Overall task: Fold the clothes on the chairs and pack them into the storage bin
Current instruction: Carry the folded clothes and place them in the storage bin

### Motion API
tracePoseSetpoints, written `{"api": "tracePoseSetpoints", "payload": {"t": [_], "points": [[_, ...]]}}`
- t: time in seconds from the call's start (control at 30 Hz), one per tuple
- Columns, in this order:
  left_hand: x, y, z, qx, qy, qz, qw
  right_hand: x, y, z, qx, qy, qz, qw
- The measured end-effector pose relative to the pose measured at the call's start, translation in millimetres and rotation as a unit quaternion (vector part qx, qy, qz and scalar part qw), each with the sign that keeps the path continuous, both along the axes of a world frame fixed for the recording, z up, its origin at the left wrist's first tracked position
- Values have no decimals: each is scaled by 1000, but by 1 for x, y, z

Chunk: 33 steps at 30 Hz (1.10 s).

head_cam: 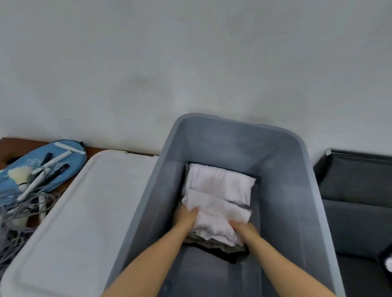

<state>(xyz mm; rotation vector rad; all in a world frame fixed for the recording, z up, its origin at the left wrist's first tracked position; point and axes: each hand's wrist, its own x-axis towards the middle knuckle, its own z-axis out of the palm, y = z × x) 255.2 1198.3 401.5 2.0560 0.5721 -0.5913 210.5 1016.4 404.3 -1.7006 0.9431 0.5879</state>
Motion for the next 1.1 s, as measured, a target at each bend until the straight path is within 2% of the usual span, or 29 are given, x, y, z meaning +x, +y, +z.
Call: {"api": "tracePoseSetpoints", "payload": {"t": [0.07,0.13,0.23,0.37,0.5,0.57,0.63,0.7,0.77,0.93,1.03,1.1], "points": [[0,6,-7,-2,-29,32,999,-5,-3,-8,-25,-13,-22,999],[-3,8,-9,9,-42,46,998,-8,-5,-13,-40,-28,-3,999],[-7,5,-5,21,-33,49,998,-9,-1,-9,-55,-55,26,997],[-3,7,3,52,4,36,998,-2,11,3,-28,-84,71,994],[-13,3,22,79,-2,23,997,13,1,-32,-68,-67,143,985],[-22,0,38,100,-25,11,995,10,3,-4,-102,-53,114,987],[-30,0,60,105,-66,5,992,13,8,26,-124,-86,79,985],[-38,1,85,67,-107,21,992,18,10,55,-111,-127,74,983],[-46,0,109,20,-141,57,988,21,9,80,-79,-182,109,974],[-72,-32,170,-119,-215,103,964,-12,-8,153,8,-328,153,932],[-95,-65,210,-203,-222,81,950,-46,-37,188,16,-399,127,908],[-113,-88,232,-246,-217,58,943,-66,-57,202,30,-425,75,901]]}}
